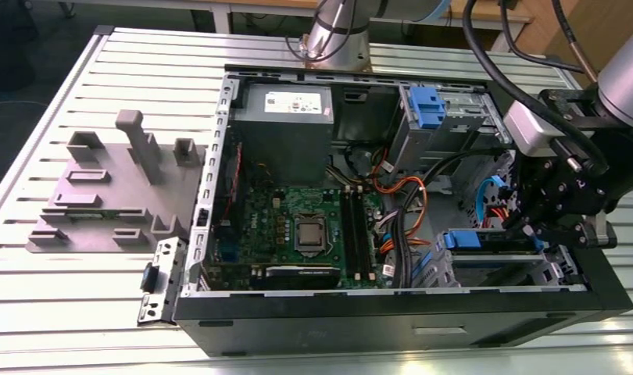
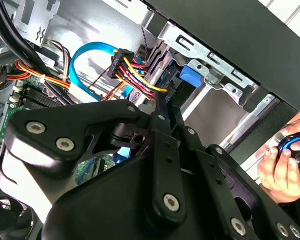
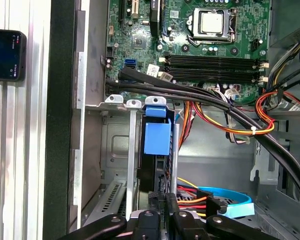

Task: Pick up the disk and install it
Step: 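Insert the first disk wire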

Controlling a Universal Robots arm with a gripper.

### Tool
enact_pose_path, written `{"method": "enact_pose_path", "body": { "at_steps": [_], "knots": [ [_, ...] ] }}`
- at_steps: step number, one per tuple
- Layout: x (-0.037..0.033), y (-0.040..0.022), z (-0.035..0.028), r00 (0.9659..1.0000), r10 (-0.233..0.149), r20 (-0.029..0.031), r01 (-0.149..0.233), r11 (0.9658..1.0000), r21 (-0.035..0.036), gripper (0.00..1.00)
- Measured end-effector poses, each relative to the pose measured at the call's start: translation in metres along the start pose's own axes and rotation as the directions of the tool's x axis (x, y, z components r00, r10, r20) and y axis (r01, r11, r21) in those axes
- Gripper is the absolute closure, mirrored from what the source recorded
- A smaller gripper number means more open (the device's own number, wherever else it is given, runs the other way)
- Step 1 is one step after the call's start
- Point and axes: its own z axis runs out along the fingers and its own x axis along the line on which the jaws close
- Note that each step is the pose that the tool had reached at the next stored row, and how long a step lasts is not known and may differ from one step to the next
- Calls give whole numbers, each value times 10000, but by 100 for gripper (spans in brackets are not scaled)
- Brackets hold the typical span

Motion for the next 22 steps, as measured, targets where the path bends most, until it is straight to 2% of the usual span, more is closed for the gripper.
{"method": "enact_pose_path", "body": {
  "at_steps": [5, 11, 22],
  "knots": [
    [-2, 3, -3, 10000, 46, 0, -46, 10000, 11, 83],
    [-2, 3, 8, 9995, 313, -5, -313, 9995, 11, 83],
    [-2, -5, 19, 9995, 322, -4, -322, 9995, 10, 83]
  ]
}}
